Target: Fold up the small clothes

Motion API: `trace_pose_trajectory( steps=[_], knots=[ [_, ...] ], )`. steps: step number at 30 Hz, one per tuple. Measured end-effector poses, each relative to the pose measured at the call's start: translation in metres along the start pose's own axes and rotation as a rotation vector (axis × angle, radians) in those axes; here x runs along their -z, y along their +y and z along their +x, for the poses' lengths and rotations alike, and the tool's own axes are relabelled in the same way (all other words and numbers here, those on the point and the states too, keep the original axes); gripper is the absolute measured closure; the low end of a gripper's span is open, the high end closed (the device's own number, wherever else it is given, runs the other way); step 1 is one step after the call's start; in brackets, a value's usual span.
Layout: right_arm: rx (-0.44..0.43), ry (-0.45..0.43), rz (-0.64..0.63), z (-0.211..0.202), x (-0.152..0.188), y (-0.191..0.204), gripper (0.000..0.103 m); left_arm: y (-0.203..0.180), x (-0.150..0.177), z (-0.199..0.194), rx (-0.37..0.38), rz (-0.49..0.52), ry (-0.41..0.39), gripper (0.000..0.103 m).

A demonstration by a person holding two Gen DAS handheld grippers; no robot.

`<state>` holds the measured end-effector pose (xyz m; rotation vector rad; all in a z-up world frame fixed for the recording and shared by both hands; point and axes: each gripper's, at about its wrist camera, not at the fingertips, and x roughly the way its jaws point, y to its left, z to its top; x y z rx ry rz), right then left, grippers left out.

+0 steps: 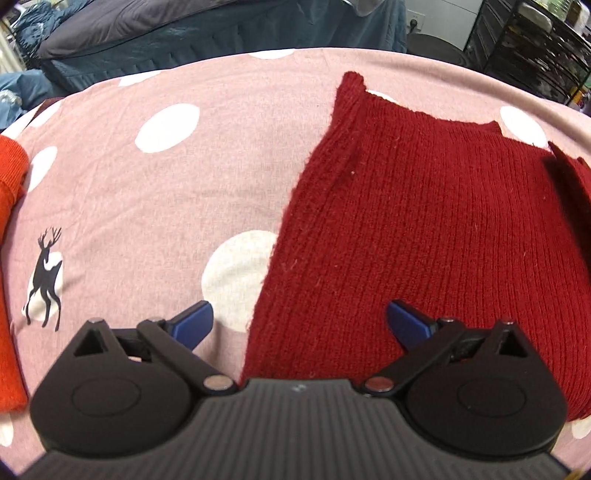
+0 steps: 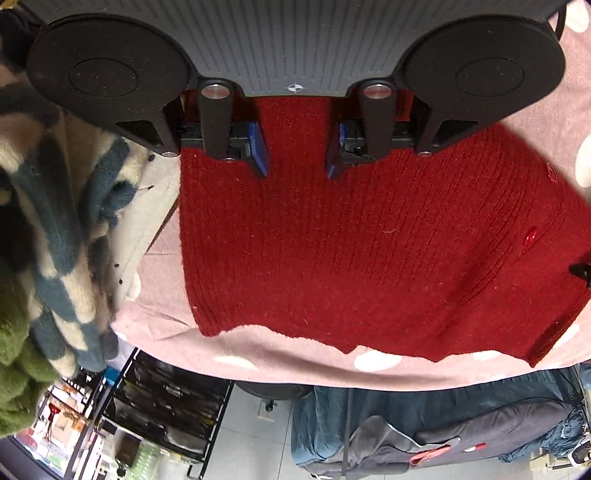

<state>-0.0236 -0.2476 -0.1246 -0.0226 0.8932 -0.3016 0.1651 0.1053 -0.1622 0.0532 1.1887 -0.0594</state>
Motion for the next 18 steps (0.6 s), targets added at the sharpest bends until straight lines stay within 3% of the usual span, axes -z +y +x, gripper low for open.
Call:
trace_pose_trajectory(
  steps=[5,10,14,15,18],
  knots=[
    [0.009,0.035,0.022,0.006,-0.007,0.002,0.039,0.001,0.002,0.001,0.016,0.021,0.013,0.000],
    [0.016,0.053,0.035,0.006,-0.006,0.003,0.037,-0.012,0.001,-0.006,-0.033,0.090,-0.012,0.000],
    [0.016,0.075,0.042,0.005,-0.011,0.003,0.032,-0.022,-0.002,-0.014,-0.054,0.089,-0.013,0.000],
    [0.016,0.078,0.046,0.004,-0.012,0.003,0.028,-0.024,-0.001,-0.018,-0.049,0.082,-0.012,0.000],
    [0.002,0.058,0.074,-0.006,-0.016,0.004,0.000,-0.028,0.004,-0.039,-0.032,0.088,-0.053,0.000]
  ],
)
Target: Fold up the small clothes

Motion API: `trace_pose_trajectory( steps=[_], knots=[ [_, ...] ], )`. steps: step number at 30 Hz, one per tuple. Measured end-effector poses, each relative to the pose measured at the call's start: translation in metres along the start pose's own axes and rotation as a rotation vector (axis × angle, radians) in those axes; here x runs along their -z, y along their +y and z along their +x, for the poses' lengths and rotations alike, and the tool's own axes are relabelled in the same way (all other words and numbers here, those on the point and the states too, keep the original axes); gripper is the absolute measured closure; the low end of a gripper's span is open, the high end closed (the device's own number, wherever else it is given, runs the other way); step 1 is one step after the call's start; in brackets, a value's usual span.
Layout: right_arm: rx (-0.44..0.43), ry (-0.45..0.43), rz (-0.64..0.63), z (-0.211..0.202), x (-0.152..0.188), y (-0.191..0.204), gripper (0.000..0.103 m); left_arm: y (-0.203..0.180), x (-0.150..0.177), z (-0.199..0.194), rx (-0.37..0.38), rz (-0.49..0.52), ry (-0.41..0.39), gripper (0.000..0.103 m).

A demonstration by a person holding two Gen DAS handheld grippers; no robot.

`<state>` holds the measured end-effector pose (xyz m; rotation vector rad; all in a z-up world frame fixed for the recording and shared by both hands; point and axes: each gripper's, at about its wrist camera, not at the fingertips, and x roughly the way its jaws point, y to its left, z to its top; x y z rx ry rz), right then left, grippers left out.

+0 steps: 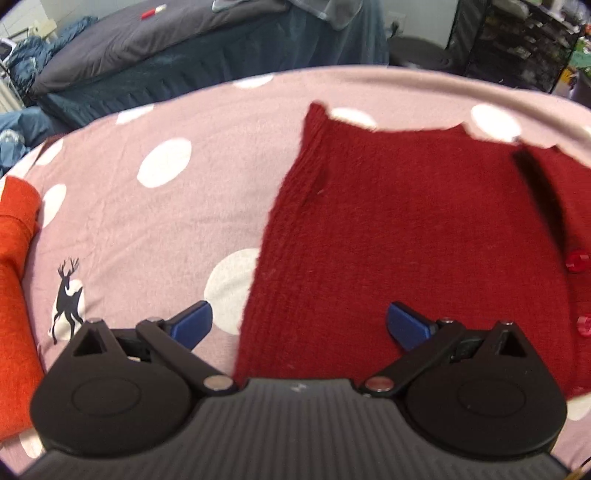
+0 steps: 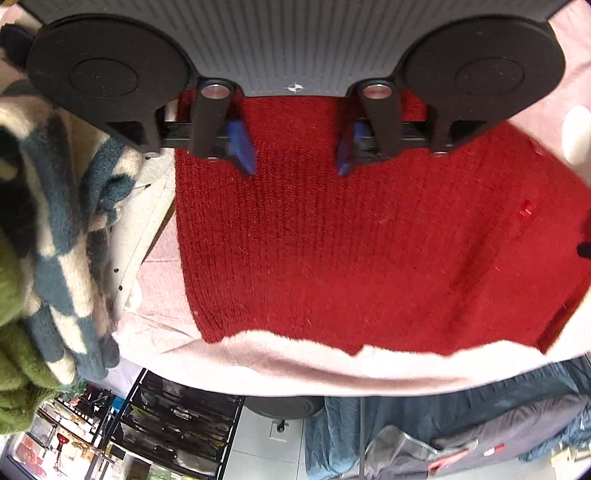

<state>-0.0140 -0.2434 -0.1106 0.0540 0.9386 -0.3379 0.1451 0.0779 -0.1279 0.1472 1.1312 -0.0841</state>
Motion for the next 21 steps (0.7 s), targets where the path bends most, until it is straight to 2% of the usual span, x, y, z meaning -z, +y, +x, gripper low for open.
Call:
trace_pose_trajectory(
  steps=[4,13,17,21],
  knots=[
    [0.018,-0.067,0.005,-0.019,0.001,0.004,0.000,-0.025,0.009,-0.026,-0.011,0.099,-0.043,0.000],
    [0.010,-0.074,0.061,-0.037,0.010,-0.005,0.000,-0.100,0.035,-0.063,0.087,0.271,-0.095,0.000],
    [0.003,-0.074,0.115,-0.044,0.021,-0.014,0.000,-0.138,0.054,-0.071,0.100,0.387,-0.108,0.000],
    [0.005,-0.065,0.177,-0.049,0.036,-0.027,0.000,-0.160,0.067,-0.073,0.114,0.436,-0.110,0.000]
  ],
)
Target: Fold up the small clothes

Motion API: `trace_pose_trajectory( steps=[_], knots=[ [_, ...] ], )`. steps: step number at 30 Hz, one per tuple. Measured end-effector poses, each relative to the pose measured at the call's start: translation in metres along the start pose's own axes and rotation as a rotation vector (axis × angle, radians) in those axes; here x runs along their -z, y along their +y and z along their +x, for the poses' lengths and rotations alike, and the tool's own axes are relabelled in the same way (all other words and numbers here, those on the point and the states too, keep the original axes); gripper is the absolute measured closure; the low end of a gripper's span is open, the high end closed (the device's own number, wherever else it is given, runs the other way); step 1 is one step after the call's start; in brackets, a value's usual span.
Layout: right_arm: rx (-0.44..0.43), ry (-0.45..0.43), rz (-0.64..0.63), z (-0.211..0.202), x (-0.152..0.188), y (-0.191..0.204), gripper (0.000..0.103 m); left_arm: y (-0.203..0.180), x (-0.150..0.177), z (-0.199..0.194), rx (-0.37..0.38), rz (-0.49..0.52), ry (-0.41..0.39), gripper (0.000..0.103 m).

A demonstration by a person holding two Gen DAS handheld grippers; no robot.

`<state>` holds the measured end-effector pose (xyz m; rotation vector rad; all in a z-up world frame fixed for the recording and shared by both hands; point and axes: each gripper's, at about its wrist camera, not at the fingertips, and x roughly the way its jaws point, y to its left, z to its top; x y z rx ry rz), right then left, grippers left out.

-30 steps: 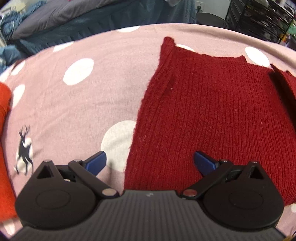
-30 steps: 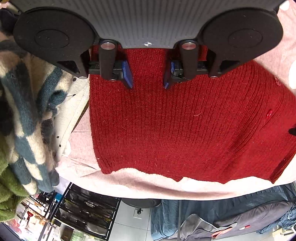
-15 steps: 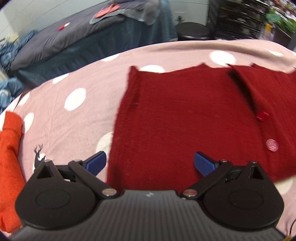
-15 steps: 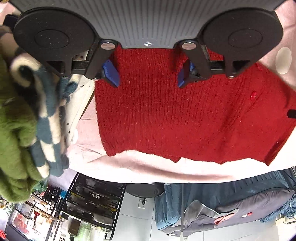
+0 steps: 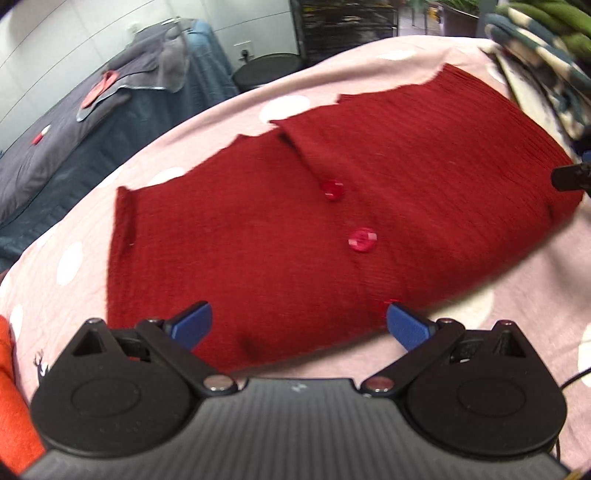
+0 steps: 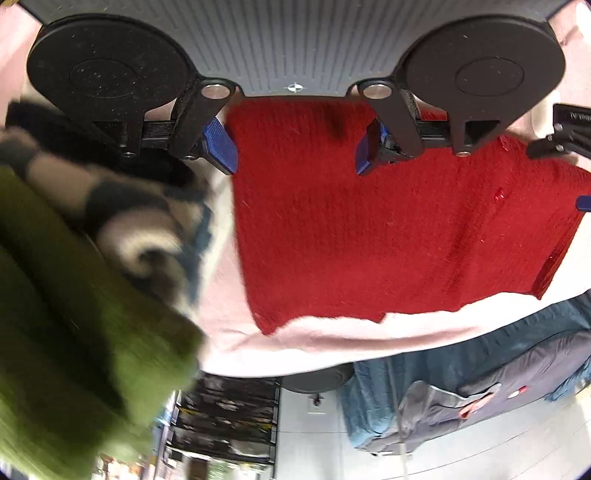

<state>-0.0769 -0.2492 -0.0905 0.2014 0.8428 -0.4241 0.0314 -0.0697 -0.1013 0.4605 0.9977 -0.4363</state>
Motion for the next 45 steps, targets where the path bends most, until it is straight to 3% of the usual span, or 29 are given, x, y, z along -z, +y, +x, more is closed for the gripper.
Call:
trace_pose_trajectory(
  steps=[4,9,14,16,24,32,37,38,40,45],
  knots=[
    [0.000,0.008,0.067,-0.004,0.017,-0.014,0.000,-0.015,0.002,-0.005,0.018,0.028,-0.030,0.000],
    [-0.070,0.001,0.243,-0.004,0.033,-0.034,0.000,-0.015,0.000,-0.005,-0.001,0.015,-0.038,0.000],
    [-0.144,0.030,0.426,0.010,0.041,-0.044,0.000,-0.002,-0.002,-0.002,-0.005,-0.035,-0.013,0.000],
    [-0.127,0.048,0.448,0.015,0.044,-0.041,0.000,0.001,0.000,-0.001,-0.009,-0.034,-0.008,0.000],
    [-0.240,0.047,0.686,0.040,0.055,-0.047,0.000,-0.001,0.008,0.007,-0.011,-0.030,0.030,0.000],
    [-0.251,-0.001,0.757,0.046,0.052,-0.045,0.000,0.008,-0.004,0.008,-0.035,-0.022,-0.015,0.000],
    [-0.255,0.014,0.824,0.050,0.051,-0.048,0.000,0.032,-0.025,0.006,-0.022,-0.129,-0.053,0.000],
    [-0.245,0.020,0.814,0.051,0.048,-0.047,0.001,0.037,-0.029,0.007,-0.019,-0.151,-0.055,0.000],
    [-0.256,0.017,0.803,0.047,0.048,-0.047,0.017,0.042,-0.039,0.011,-0.018,-0.182,-0.049,0.000],
    [-0.301,0.010,0.870,0.057,0.059,-0.053,0.011,0.040,-0.063,0.031,-0.033,-0.178,-0.047,0.000]
  ],
)
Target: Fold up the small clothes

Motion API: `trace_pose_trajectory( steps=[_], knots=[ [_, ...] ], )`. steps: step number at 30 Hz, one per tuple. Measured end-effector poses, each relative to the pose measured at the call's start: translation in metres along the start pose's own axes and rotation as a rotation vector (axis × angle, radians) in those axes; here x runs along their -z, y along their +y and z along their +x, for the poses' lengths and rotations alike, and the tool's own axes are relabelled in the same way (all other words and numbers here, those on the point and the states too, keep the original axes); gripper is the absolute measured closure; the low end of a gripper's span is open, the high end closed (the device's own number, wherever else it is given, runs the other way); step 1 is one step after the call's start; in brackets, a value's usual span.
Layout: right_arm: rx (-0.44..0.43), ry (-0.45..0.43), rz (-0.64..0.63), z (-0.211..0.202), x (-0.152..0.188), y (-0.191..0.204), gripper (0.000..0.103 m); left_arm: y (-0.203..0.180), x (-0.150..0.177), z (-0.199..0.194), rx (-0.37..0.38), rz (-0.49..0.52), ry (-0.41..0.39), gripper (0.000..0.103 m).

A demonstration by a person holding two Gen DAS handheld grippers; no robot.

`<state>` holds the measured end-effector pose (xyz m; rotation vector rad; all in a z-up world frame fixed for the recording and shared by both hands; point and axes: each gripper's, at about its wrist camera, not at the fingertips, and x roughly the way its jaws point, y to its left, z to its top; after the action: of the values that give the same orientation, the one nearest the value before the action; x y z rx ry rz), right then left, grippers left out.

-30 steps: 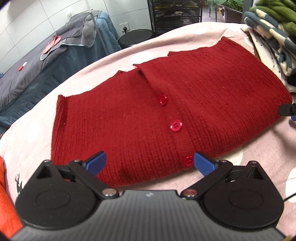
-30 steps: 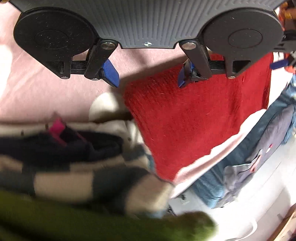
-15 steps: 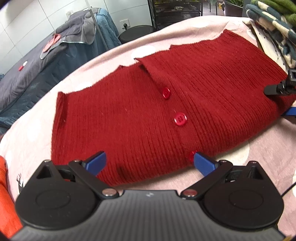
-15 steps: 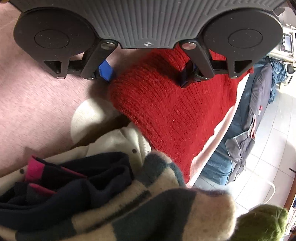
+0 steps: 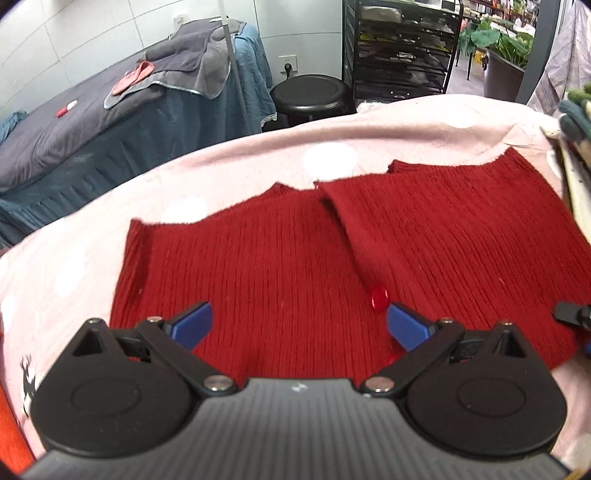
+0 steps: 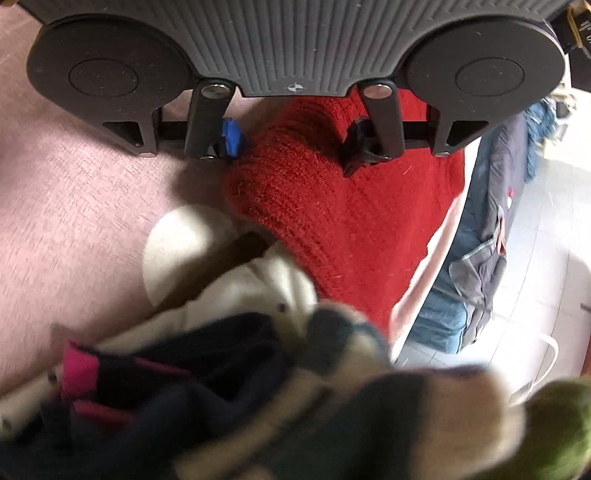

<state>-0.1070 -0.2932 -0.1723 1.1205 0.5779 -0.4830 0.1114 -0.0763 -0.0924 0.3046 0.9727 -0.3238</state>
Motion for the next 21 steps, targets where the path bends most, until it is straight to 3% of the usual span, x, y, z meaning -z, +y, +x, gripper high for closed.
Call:
trace_pose_trajectory(
  steps=[4,9,21],
  knots=[
    [0.001,-0.015,-0.042,0.000,0.002,0.004,0.006,-0.012,-0.014,0.032,-0.060,0.049,0.071,0.001],
    [0.013,-0.005,-0.058,-0.001,0.001,0.007,0.011,-0.023,-0.012,0.060,-0.103,0.116,0.142,0.002],
    [0.049,0.015,-0.100,0.005,-0.002,0.017,0.015,-0.013,-0.008,0.078,-0.044,0.088,0.187,0.000]
  ],
)
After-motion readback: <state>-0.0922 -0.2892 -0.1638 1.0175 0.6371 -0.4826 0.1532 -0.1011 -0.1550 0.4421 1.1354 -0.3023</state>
